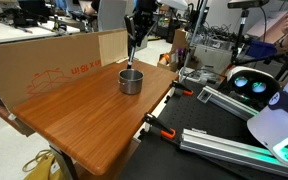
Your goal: Pick up the marker and put it in the cup
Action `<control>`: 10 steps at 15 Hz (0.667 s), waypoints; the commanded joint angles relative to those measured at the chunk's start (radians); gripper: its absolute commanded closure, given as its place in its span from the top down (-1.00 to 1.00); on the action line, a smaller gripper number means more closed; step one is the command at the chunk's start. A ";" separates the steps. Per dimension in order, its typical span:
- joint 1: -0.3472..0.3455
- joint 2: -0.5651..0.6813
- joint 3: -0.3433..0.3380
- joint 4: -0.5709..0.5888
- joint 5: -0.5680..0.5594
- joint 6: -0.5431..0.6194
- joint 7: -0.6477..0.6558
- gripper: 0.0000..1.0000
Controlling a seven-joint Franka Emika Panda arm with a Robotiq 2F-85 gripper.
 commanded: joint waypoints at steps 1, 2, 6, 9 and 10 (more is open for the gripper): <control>0.014 -0.064 0.018 -0.062 -0.025 0.049 0.027 -0.88; 0.016 -0.077 0.026 -0.073 -0.034 0.052 0.040 -0.88; 0.022 -0.114 0.046 -0.103 -0.036 0.055 0.052 -0.88; 0.022 -0.138 0.055 -0.124 -0.036 0.057 0.053 -0.88; 0.019 -0.136 0.057 -0.125 -0.040 0.060 0.058 -0.88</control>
